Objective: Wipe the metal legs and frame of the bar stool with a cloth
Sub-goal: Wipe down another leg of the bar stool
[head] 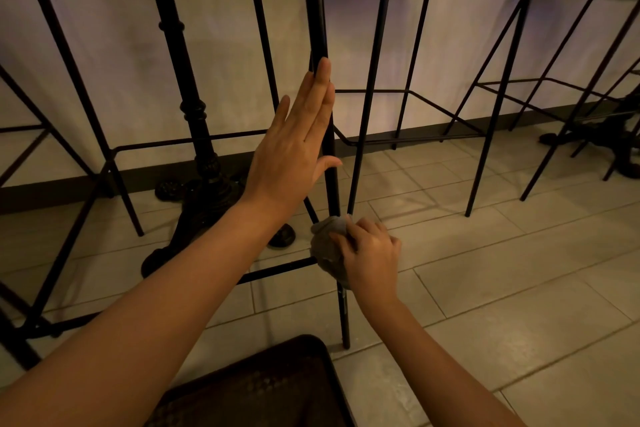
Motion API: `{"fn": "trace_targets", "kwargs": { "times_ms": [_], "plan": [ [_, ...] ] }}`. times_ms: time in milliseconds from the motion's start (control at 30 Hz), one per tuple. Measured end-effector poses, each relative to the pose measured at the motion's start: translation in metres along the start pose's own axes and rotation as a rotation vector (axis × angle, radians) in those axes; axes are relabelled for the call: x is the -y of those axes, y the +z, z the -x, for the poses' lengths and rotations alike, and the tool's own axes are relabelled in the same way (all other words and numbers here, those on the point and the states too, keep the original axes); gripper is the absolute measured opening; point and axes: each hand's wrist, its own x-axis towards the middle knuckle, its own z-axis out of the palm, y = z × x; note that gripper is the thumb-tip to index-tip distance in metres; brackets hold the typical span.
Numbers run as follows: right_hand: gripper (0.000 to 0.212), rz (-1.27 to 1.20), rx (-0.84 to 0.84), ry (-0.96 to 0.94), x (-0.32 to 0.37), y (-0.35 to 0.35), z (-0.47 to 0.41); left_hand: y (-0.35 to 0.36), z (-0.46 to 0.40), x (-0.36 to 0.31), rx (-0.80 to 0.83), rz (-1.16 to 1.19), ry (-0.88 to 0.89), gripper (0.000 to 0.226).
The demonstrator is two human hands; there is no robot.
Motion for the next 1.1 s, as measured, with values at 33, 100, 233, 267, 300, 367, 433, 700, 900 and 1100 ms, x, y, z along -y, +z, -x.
{"fn": "trace_targets", "kwargs": {
  "times_ms": [33, 100, 233, 267, 300, 367, 433, 700, 900, 1100],
  "plan": [
    [0.018, 0.014, -0.009, -0.005, 0.001, 0.001, 0.000, 0.000, 0.000, 0.000, 0.000, 0.000, 0.000, 0.095],
    [0.018, 0.043, -0.029, -0.012, 0.002, 0.003, 0.002, 0.001, 0.000, 0.000, 0.009, -0.001, -0.002, 0.096],
    [0.018, 0.057, -0.055, -0.009, 0.001, 0.007, 0.004, 0.002, 0.001, 0.000, 0.009, -0.007, 0.004, 0.095],
    [0.018, 0.062, -0.057, -0.009, 0.000, 0.008, 0.005, 0.002, 0.001, 0.000, 0.009, -0.004, 0.009, 0.094],
    [0.018, 0.071, -0.055, -0.007, -0.003, 0.010, 0.007, 0.003, 0.001, 0.001, 0.010, -0.002, 0.014, 0.094],
    [0.018, 0.080, -0.037, 0.002, -0.007, 0.013, 0.012, 0.003, 0.001, 0.001, 0.011, -0.001, 0.014, 0.094],
    [0.017, 0.080, -0.024, 0.012, -0.011, 0.015, 0.016, 0.002, 0.001, 0.001, 0.016, -0.006, 0.009, 0.096],
    [0.013, 0.033, -0.069, -0.012, 0.001, 0.006, 0.002, 0.002, 0.001, 0.000, 0.035, -0.024, -0.009, 0.094],
    [0.020, 0.071, -0.058, -0.013, -0.012, 0.017, 0.019, 0.006, 0.008, -0.004, 0.038, -0.057, -0.024, 0.097],
    [0.019, 0.086, -0.023, -0.032, -0.019, 0.020, 0.021, 0.014, 0.020, -0.007, 0.095, -0.110, -0.030, 0.103]
  ]
}}
